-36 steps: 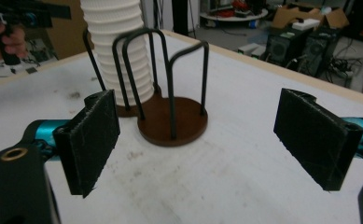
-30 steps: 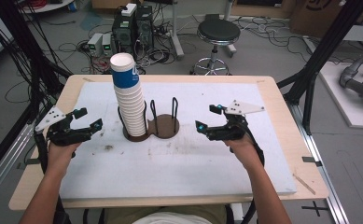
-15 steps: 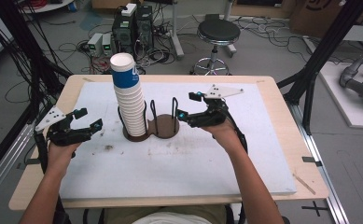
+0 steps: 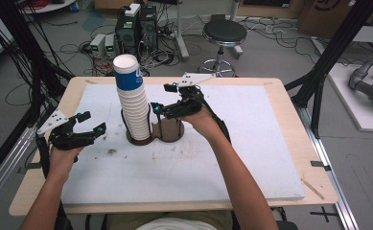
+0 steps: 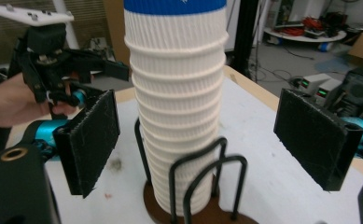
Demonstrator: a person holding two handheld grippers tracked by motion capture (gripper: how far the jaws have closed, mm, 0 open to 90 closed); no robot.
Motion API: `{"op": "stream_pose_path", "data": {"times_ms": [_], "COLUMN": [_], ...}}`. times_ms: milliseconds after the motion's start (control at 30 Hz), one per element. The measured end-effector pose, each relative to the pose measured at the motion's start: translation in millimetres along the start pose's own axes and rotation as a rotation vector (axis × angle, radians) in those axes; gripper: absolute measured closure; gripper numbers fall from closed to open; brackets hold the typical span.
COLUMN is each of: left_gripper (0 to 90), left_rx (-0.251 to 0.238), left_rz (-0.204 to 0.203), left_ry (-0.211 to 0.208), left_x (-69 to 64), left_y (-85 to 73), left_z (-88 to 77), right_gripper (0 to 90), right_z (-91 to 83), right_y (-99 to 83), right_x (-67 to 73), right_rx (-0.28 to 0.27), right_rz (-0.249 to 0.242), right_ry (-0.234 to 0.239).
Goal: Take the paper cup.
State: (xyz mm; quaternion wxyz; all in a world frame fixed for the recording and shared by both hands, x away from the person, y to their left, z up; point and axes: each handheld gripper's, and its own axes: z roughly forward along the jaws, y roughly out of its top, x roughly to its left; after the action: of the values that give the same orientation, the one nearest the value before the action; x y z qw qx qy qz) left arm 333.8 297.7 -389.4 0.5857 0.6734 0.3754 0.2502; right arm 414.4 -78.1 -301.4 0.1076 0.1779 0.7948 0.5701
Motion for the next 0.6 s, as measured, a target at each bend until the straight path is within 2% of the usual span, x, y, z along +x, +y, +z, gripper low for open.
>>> {"op": "stream_pose_path", "data": {"times_ms": [333,600], "left_gripper": [16.5,16.5], "left_rx": [-0.003,-0.009], "left_rz": [-0.006,-0.013], "left_ry": [-0.008,-0.008], "left_x": [0.6,2.0], "left_y": [-0.5,-0.6], "left_z": [0.9,0.0], "right_gripper": [14.4,14.4], "right_z": [33.5,50.2], "right_y": [9.6,9.4], "right_x": [-1.6,0.0], "right_rx": [0.009,0.007], "right_rz": [0.002,0.011], "right_ry": [0.040,0.060]}}
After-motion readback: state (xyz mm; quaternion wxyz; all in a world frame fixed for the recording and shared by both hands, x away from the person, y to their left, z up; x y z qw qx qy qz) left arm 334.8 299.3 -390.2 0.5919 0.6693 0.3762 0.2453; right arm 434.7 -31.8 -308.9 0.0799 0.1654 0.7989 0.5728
